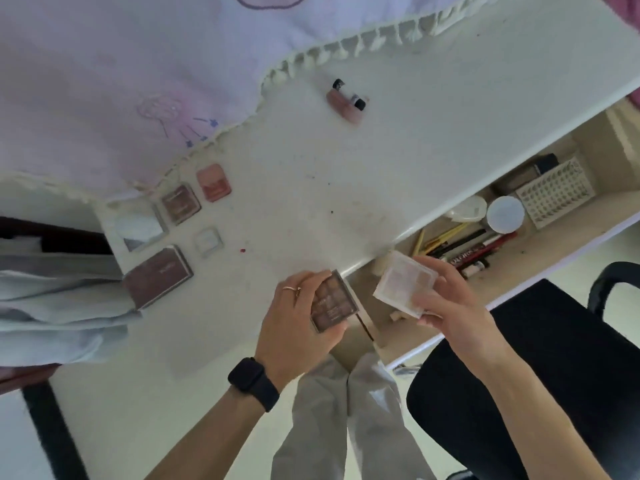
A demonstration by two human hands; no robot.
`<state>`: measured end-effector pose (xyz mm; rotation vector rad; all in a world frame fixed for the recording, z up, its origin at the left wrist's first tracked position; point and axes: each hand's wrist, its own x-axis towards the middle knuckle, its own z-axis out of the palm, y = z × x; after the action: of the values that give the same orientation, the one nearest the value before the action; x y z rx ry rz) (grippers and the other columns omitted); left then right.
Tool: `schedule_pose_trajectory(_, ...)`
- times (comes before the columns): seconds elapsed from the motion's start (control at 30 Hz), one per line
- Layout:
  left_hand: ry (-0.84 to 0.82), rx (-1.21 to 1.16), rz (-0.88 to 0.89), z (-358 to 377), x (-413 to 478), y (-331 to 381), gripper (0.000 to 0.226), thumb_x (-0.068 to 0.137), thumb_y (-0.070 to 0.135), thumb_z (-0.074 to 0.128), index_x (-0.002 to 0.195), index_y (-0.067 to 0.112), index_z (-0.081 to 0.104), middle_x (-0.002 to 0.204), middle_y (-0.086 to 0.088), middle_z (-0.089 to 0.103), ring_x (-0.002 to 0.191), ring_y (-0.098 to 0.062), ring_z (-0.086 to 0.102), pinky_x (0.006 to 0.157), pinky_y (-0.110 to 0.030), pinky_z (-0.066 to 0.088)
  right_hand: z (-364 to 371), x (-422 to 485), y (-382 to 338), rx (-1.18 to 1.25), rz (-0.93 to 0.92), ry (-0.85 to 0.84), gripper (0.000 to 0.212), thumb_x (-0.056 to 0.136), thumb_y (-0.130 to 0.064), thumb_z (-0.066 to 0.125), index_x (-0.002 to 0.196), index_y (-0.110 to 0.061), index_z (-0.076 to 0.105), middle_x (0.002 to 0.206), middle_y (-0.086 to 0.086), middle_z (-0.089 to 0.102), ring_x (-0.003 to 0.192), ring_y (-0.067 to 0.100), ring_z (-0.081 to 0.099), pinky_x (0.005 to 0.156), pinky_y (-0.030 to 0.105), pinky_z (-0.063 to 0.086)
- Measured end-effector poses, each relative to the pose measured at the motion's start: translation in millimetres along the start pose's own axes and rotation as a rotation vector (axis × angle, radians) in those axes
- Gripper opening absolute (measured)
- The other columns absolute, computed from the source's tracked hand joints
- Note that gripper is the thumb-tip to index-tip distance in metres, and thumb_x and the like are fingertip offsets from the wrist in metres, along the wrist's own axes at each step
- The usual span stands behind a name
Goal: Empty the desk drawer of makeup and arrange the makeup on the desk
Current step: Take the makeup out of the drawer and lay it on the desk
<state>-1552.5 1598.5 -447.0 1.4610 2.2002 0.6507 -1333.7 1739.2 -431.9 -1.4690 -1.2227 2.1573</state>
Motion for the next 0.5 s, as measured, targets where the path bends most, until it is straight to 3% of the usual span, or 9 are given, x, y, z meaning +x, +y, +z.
schedule_pose_trajectory(0.07,0.019,-0.013,-0.081,-22.1,-5.2,-20.0,0.076,0.071,0.041,0.08,0.139,0.025,0.051,0.132,0.006,0.045,0.119,-0.016,0.047,0.095,-0.028,0.05,33.9,6.7,-6.4,-0.146,-0.05,-0.03,0.054,0.092,-0.005,0.063,0.123,-0.048,0.062,0.11,-0.012,0.071,0.098,0.018,0.071,0.07,0.024,0.057)
schedule_pose_trajectory(0.17,0.054,0.034,-0.171,-51.2,-15.0,-52.2,0.076,0.073,0.035,0.083,0.141,0.023,0.052,0.133,0.0,0.049,0.121,-0.017,0.044,0.101,-0.031,0.047,85.4,19.2,-15.5,-0.42,-0.12,-0.119,0.056,0.095,-0.009,0.057,0.124,-0.058,0.055,0.101,-0.015,0.072,0.09,0.018,0.069,0.072,0.034,0.06)
schedule_pose_trajectory(0.2,0.062,0.054,-0.19,-58.9,-19.2,-62.1,0.076,0.073,0.036,0.082,0.142,0.023,0.051,0.133,0.0,0.048,0.121,-0.017,0.044,0.102,-0.031,0.046,101.4,24.6,-17.9,-0.507,-0.148,-0.145,0.056,0.096,-0.012,0.056,0.124,-0.06,0.052,0.101,-0.017,0.071,0.088,0.014,0.067,0.073,0.033,0.058)
schedule_pose_trajectory(0.3,0.079,0.076,-0.256,-79.2,-34.6,-88.1,0.076,0.072,0.043,0.075,0.141,0.025,0.051,0.133,0.002,0.049,0.122,-0.017,0.044,0.104,-0.037,0.047,148.0,42.3,-19.9,-0.677,-0.256,-0.218,0.052,0.096,-0.014,0.053,0.127,-0.056,0.047,0.104,-0.032,0.064,0.088,-0.004,0.06,0.068,0.011,0.044)
schedule_pose_trajectory(0.43,0.1,0.099,-0.33,-98.3,-63.9,-120.2,0.075,0.071,0.048,0.069,0.14,0.026,0.05,0.132,0.009,0.048,0.124,-0.015,0.045,0.105,-0.034,0.045,204.9,57.1,-10.6,-0.804,-0.316,-0.329,0.046,0.099,-0.016,0.054,0.136,-0.04,0.042,0.093,-0.008,0.064,0.078,-0.005,0.057,0.072,0.02,0.044)
schedule_pose_trajectory(0.5,0.099,0.066,-0.385,-104.8,-76.3,-134.0,0.077,0.072,0.041,0.076,0.142,0.027,0.048,0.13,0.02,0.04,0.126,-0.01,0.041,0.105,-0.025,0.041,228.3,59.8,-4.9,-0.865,-0.339,-0.357,0.045,0.1,-0.018,0.054,0.14,-0.035,0.042,0.087,-0.01,0.06,0.079,0.0,0.058,0.077,0.028,0.049)
